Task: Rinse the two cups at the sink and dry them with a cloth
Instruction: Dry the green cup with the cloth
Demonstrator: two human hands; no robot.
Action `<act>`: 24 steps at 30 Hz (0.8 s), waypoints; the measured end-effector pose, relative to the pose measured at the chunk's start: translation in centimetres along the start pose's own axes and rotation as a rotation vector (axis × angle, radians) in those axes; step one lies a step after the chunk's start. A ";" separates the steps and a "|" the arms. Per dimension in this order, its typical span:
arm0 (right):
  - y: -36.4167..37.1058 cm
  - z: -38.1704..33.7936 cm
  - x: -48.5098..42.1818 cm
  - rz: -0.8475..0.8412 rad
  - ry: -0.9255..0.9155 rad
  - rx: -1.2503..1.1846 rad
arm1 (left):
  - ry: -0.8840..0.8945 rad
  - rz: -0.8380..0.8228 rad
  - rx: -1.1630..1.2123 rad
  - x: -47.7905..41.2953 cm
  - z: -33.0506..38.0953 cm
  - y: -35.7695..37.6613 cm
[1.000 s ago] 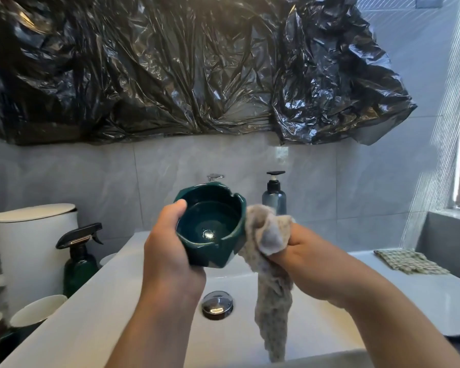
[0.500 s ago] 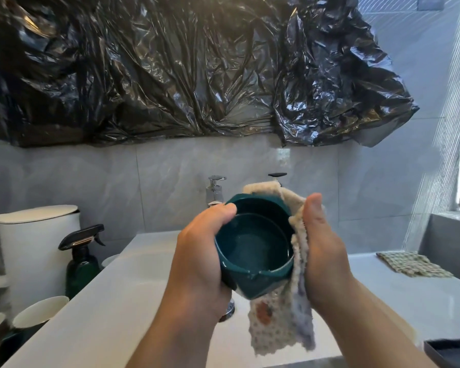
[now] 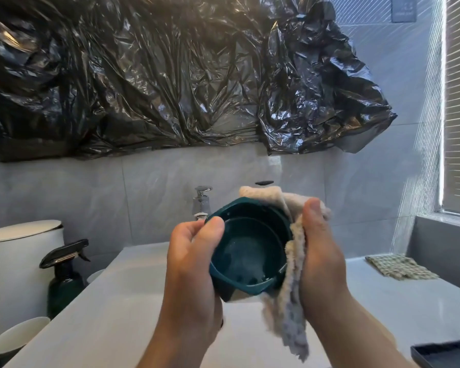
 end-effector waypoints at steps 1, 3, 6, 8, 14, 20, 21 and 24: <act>0.1 -0.2 0.0 -0.021 0.025 -0.012 | -0.034 -0.052 0.001 0.0 -0.1 0.2; 0.5 -0.2 0.1 -0.049 0.028 -0.033 | -0.008 -0.067 -0.011 0.0 0.3 0.3; 1.8 0.5 0.4 -0.054 -0.032 -0.141 | 0.217 0.033 -0.069 0.6 1.7 0.0; 2.3 1.5 0.6 -0.054 -0.015 -0.200 | 0.338 0.117 -0.113 1.4 2.2 -0.2; 4.0 2.8 1.1 -0.104 -0.019 -0.233 | 0.401 0.264 -0.144 1.9 1.7 -1.4; 1.9 3.6 1.1 0.016 0.092 -0.123 | 0.134 0.163 -0.296 -0.2 1.2 -2.6; 1.5 3.1 0.9 0.009 0.104 -0.125 | 0.056 0.086 -0.270 -0.6 0.9 -2.4; 1.2 1.0 0.0 -0.073 0.074 -0.043 | -0.132 -0.164 -0.133 -0.7 0.0 -0.7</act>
Point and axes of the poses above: each hand's wrist, its own x-axis away from the middle knuckle, its own y-axis out of the palm, z = x × y, the point moved 7 cm from there along -x, towards the middle knuckle, and after that the axes turned 13 degrees about -z, right-handed, at the moved point
